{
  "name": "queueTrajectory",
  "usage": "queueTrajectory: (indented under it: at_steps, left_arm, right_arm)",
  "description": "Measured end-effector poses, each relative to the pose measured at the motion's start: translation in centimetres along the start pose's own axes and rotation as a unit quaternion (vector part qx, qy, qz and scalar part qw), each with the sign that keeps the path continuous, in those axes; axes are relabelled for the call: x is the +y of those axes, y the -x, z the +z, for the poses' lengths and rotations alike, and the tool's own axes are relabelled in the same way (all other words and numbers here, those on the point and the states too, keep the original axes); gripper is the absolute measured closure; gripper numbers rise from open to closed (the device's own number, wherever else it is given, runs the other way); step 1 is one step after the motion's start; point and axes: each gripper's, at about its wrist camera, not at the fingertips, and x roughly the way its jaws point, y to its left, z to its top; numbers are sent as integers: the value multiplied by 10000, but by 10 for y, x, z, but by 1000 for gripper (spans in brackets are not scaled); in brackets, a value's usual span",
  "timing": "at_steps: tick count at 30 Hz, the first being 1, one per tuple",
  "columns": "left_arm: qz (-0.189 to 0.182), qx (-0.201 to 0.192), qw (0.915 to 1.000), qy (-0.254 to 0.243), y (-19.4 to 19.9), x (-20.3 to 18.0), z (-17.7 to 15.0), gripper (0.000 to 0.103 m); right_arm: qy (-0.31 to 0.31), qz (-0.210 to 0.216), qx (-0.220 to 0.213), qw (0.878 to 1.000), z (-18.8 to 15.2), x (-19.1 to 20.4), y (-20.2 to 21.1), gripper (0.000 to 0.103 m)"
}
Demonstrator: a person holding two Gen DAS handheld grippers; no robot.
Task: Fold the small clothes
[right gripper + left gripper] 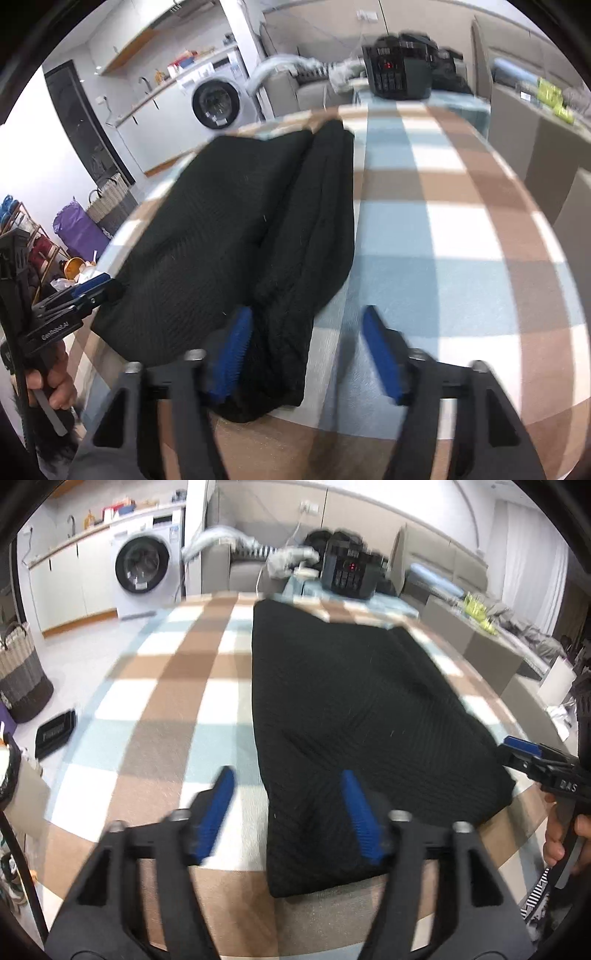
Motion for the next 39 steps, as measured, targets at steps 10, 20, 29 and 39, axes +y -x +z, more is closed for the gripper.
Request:
queueTrajectory:
  at_steps: [10,20,29,39]
  left_arm:
    - [103,-892,9958,-165,34,-1,-8,1]
    - [125,-1089,9940,10,41,10,-19,1]
    - [213,-1283,9915,-35,42,10,-23,1]
    - [237,-1315,9910,-63,42,9,-22,1]
  right_arm:
    - [326,433,-984,9937,5,-1,36,0]
    - [615,492,-1317,9882,-9,5,43,0]
    - [693,512,-1505,9848,-14,7,43,0]
    - [781,515,-1668,9815,-19,11,48,0]
